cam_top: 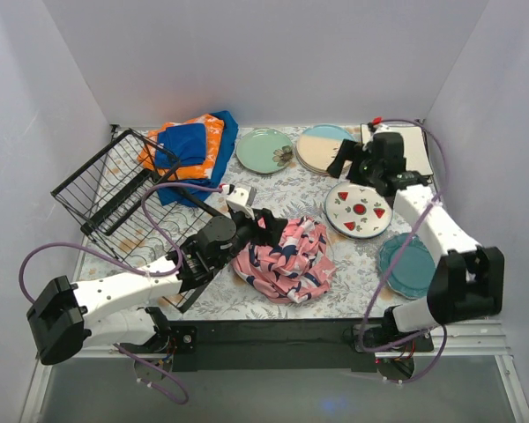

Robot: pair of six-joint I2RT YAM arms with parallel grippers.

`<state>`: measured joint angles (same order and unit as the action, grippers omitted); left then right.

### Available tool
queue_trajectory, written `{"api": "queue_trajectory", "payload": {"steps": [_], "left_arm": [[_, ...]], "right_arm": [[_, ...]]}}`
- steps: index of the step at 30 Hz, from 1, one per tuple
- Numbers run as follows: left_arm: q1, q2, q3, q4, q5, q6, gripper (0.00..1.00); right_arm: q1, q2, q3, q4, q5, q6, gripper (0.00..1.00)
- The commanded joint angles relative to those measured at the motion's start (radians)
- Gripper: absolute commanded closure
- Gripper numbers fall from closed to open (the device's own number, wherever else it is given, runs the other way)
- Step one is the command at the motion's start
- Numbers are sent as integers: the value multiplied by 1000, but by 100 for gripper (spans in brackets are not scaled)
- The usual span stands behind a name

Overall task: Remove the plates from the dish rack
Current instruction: Reset both arms

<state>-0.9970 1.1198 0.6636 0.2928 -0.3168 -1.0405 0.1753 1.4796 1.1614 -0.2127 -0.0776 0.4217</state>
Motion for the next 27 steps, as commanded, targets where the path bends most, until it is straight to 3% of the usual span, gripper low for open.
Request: {"api": "queue_trajectory", "payload": {"steps": [1,7,15,27], "left_arm": [[-3,-61,42,-27,-15,14,31],[-6,-158,-2,3,8,23,31],[-15,-219,-35,54,58,20,31],[-19,-210,-41,68,78,34,32]], "right_arm": [[114,-187,-130,-60,70,-41,2],[213,-425,-268,-99,-42,-52,2],[214,-675,-428,-88,73,-120,2],[216,-782,-457,-47,85,-126,2]]}}
